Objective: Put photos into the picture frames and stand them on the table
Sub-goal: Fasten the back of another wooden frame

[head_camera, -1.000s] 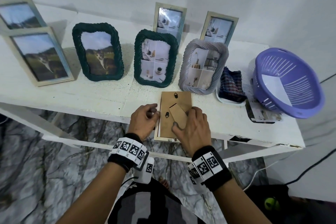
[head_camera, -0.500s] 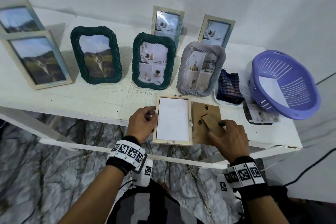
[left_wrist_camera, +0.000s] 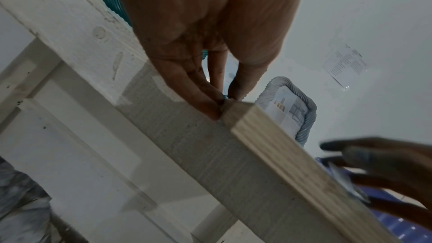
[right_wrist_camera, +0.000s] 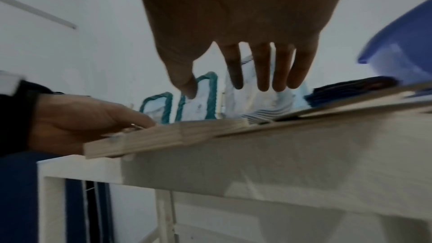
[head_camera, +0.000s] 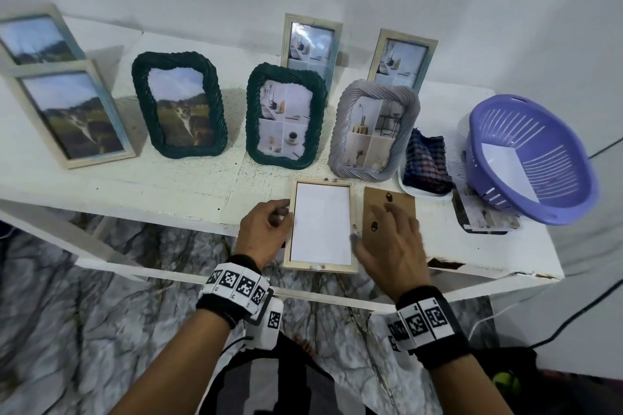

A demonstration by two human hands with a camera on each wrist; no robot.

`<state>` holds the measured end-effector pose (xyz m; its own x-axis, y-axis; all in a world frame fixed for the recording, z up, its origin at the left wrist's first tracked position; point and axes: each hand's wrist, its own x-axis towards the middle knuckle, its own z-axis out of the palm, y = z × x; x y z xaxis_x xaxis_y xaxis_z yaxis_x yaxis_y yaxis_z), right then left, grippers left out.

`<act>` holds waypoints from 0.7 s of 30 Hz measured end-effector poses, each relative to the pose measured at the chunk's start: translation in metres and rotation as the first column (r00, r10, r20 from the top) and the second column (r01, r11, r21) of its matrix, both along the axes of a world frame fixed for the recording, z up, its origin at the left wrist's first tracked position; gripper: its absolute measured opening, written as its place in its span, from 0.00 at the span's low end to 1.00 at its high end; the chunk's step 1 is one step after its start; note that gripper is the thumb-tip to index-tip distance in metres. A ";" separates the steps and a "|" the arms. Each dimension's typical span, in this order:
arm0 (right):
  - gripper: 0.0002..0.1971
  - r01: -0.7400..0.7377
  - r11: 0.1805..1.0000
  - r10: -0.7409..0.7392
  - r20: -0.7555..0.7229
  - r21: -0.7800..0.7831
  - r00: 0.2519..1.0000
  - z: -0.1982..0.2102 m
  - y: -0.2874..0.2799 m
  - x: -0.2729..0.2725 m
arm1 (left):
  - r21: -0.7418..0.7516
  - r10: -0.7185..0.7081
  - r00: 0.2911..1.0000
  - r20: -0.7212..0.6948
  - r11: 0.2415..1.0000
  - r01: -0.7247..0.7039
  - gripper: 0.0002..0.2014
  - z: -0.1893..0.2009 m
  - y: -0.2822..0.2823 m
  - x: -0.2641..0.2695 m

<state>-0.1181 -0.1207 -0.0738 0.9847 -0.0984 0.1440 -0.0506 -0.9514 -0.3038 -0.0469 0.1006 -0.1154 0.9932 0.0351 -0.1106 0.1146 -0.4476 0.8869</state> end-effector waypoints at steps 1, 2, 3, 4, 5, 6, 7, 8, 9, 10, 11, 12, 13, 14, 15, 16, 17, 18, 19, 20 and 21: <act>0.39 -0.074 0.997 0.072 -0.060 -0.033 0.996 0.003 0.008 0.004 | -0.004 0.001 1.000 -0.003 1.000 -0.001 0.14 0.000 0.000 0.000; 0.44 -0.127 0.991 0.119 -0.154 -0.044 0.981 0.005 0.016 0.009 | -0.002 0.001 1.000 -0.007 1.000 -0.001 0.14 0.000 0.000 0.000; 0.48 -0.158 0.987 0.146 -0.242 -0.030 0.959 0.005 0.024 0.015 | 0.006 -0.001 1.000 -0.008 1.000 0.001 0.14 0.000 0.000 0.000; 0.51 -0.172 0.985 0.162 -0.305 -0.007 0.938 0.005 0.030 0.020 | 0.017 -0.002 1.000 -0.005 1.000 0.002 0.14 0.000 0.000 0.001; 0.53 -0.188 0.982 0.176 -0.342 -0.003 0.923 0.003 0.035 0.026 | 0.027 -0.001 1.000 -0.001 1.000 0.001 0.14 0.000 0.000 0.001; 0.55 -0.206 0.978 0.183 -0.362 -0.025 0.914 0.003 0.040 0.030 | 0.030 0.001 1.000 0.002 1.000 -0.001 0.14 0.001 0.000 0.001; 0.56 -0.223 0.974 0.187 -0.382 -0.051 0.905 0.000 0.043 0.035 | 0.026 0.003 1.000 0.003 1.000 -0.003 0.14 0.001 0.000 0.001; 0.57 -0.235 0.969 0.188 -0.401 -0.072 0.896 -0.002 0.044 0.039 | 0.020 0.005 1.000 0.002 1.000 -0.005 0.14 0.001 -0.001 0.001; 0.58 -0.240 0.967 0.184 -0.416 -0.087 0.891 -0.002 0.045 0.041 | 0.016 0.005 1.000 0.000 1.000 -0.005 0.14 0.002 -0.001 0.001; 0.59 -0.243 0.965 0.177 -0.427 -0.104 0.887 -0.004 0.046 0.043 | 0.014 0.004 1.000 -0.003 1.000 -0.004 0.14 0.002 -0.001 0.001; 0.59 -0.243 0.963 0.170 -0.430 -0.119 0.886 -0.006 0.046 0.044 | 0.012 0.002 1.000 -0.003 1.000 -0.002 0.14 0.002 -0.001 0.000; 0.61 -0.239 0.963 0.163 -0.432 -0.127 0.887 -0.007 0.046 0.045 | 0.013 0.001 1.000 0.000 1.000 -0.001 0.14 0.003 -0.001 0.000; 0.62 -0.237 0.963 0.161 -0.433 -0.127 0.887 -0.007 0.047 0.047 | 0.019 0.001 1.000 0.005 1.000 -0.001 0.14 0.003 -0.001 0.000; 0.63 -0.235 0.964 0.160 -0.439 -0.123 0.884 -0.007 0.048 0.048 | 0.025 0.000 1.000 0.010 1.000 0.000 0.14 0.003 -0.001 0.000; 0.65 -0.235 0.965 0.159 -0.449 -0.118 0.879 -0.007 0.049 0.050 | 0.029 0.001 1.000 0.014 1.000 -0.002 0.14 0.003 0.000 0.000; 0.66 -0.234 0.966 0.159 -0.457 -0.112 0.875 -0.006 0.050 0.051 | 0.029 0.001 1.000 0.016 1.000 -0.002 0.14 0.003 0.000 0.000; 0.66 -0.233 0.966 0.159 -0.462 -0.107 0.872 -0.006 0.051 0.052 | 0.027 0.000 1.000 0.015 1.000 0.000 0.14 0.003 0.000 0.000; 0.67 -0.232 0.968 0.160 -0.466 -0.101 0.870 -0.005 0.052 0.053 | 0.024 -0.003 1.000 0.014 1.000 0.002 0.14 0.003 0.000 0.000; 0.67 -0.228 0.969 0.160 -0.471 -0.092 0.868 -0.004 0.053 0.053 | 0.021 -0.005 1.000 0.013 1.000 0.005 0.14 0.003 0.000 -0.001; 0.67 -0.224 0.971 0.160 -0.476 -0.080 0.865 -0.003 0.054 0.054 | 0.020 -0.008 1.000 0.012 1.000 0.007 0.14 0.003 0.000 -0.001; 0.67 -0.219 0.973 0.160 -0.483 -0.068 0.861 -0.003 0.054 0.054 | 0.018 -0.007 1.000 0.010 1.000 0.007 0.14 0.003 0.000 -0.001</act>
<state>-0.0646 -0.0663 -0.0765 0.9351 0.0858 -0.3438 0.0256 -0.9841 -0.1759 -0.0476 0.1006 -0.1128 0.9945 0.0300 -0.1005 0.1028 -0.4643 0.8797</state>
